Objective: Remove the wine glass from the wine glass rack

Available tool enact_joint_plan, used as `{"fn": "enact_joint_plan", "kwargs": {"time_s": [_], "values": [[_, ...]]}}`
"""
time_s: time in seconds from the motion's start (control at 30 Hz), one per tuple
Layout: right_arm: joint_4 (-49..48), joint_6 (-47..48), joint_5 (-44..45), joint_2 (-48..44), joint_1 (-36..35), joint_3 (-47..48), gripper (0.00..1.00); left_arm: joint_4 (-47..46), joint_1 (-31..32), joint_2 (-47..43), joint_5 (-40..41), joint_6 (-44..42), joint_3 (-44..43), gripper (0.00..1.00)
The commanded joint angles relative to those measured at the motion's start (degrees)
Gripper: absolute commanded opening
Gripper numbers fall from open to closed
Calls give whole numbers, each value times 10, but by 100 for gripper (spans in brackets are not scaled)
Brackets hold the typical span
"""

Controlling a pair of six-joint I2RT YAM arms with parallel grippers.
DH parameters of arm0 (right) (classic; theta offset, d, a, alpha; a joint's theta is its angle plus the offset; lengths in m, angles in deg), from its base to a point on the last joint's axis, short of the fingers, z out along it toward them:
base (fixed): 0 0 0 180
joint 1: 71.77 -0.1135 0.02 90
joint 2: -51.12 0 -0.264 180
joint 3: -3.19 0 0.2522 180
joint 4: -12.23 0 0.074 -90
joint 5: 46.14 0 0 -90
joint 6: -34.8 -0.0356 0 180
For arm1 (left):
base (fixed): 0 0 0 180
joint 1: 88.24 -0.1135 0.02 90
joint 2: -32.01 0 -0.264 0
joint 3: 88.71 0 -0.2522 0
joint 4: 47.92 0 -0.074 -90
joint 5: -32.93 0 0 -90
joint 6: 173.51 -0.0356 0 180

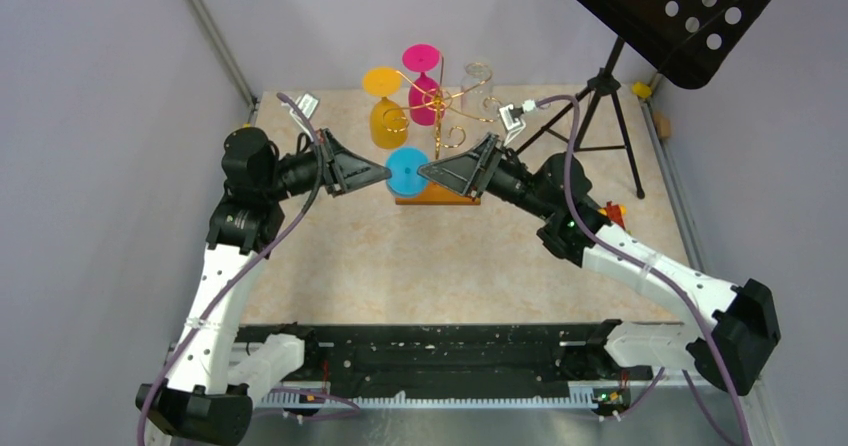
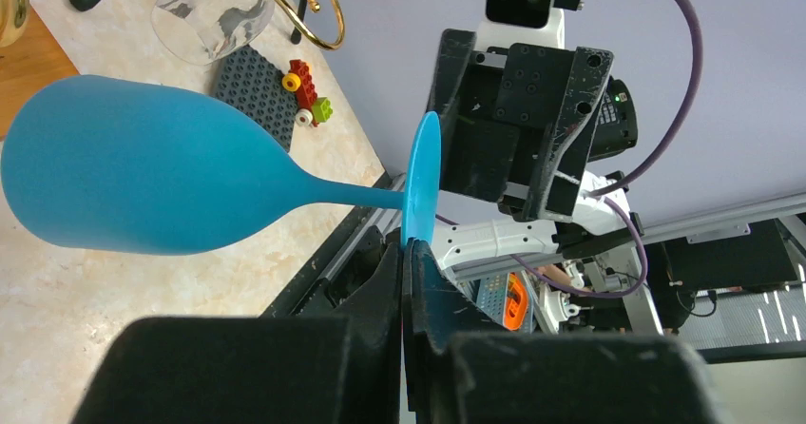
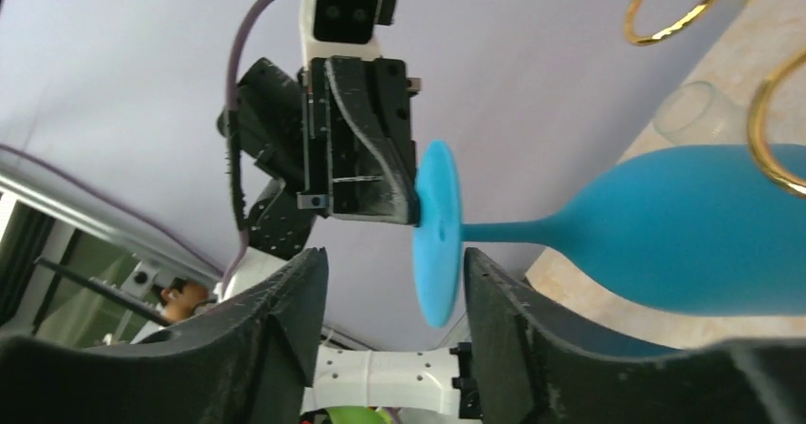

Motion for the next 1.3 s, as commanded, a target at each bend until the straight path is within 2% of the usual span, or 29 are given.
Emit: {"fn": "enact_joint_plan", "kwargs": {"time_s": [0.0,0.07,0.2,0.33,0.4,0.5,0.57,0.67,0.87,1.0,1.13,1.27], "values": [[-47,13,-44,16,-12,41,49,-13,0,-12,-25,-18,-1,0],[-36,22,-53,23,-12,49,38,-13,0,-11,-32,-18,-3,0],[-15,37,-50,24,-12,56,26,-13,0,-12,-39,-18,-6,0],[-8,40,-42,22,-12,56,0,-13,0,-14,-42,-19,-7,0],[-7,38,-36,18,-12,53,0,-14,0,-13,-44,-20,-8,0],[-16,32,-22,8,-12,44,0,-25,0,-14,-42,-20,-9,17],[-31,22,-10,-1,-12,34,0,-38,0,-17,-37,-19,-5,36],[-40,13,8,-20,-12,26,0,-47,-1,-22,-17,-17,1,56],[-13,26,44,-63,-11,25,0,-111,-1,-43,14,44,17,85],[-31,1,49,-91,-11,20,0,-162,-1,-64,22,94,26,92],[-66,-29,50,-121,-11,12,0,-153,-1,-78,48,105,22,92],[-102,-83,35,-134,-12,13,0,-194,-1,-77,41,132,27,92]]}}
